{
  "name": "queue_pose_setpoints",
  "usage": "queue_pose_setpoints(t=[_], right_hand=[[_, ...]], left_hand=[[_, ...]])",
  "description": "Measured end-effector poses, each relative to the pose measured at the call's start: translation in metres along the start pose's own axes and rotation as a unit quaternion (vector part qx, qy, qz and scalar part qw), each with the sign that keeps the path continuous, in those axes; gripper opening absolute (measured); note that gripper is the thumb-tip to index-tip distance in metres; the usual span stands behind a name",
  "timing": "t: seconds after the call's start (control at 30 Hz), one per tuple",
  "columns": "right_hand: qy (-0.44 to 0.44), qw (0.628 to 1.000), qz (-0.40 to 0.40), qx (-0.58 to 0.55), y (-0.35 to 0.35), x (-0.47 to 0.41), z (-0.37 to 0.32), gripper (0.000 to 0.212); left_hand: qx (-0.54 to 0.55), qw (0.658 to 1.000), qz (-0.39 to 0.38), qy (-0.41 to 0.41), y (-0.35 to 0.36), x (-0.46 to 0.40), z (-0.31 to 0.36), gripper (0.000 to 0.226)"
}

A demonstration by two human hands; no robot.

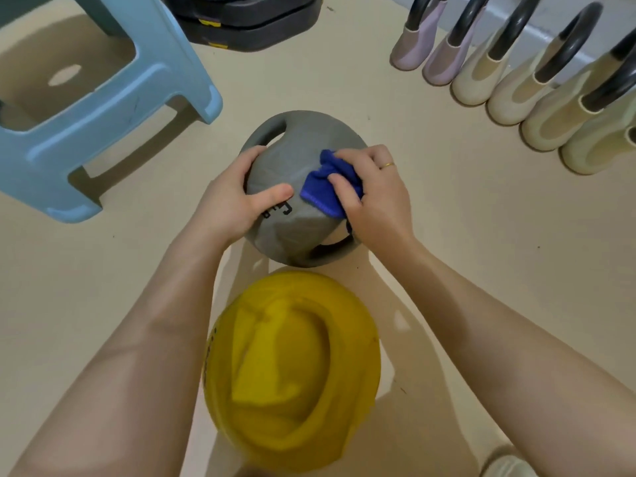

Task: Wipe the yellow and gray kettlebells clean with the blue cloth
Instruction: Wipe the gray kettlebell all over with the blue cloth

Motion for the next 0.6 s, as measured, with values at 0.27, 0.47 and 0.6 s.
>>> queue_pose_setpoints(t=[0.27,0.47,0.6], right_hand=[[0.162,0.985,0.054,0.035,-0.009,-0.003,0.028,0.024],[0.045,0.997,0.039,0.043,0.0,-0.003,0.003,0.026],[0.208,0.968,0.121,0.075,-0.006,-0.004,0.032,0.028]], left_hand=[[0.041,0.999,-0.024,-0.009,0.001,0.001,-0.004,0.063],[0.048,0.998,-0.036,0.009,-0.007,0.005,-0.014,0.063],[0.017,0.998,-0.057,0.011,-0.012,0.0,-0.017,0.068]])
Point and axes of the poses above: each hand's wrist, its own x-axis away from the middle knuckle, its own y-axis out of the palm, z = x × y, the point moved 7 cm from there along -x, towards the middle knuckle, and after that the axes turned 14 degrees about z, right-handed, at the moved point
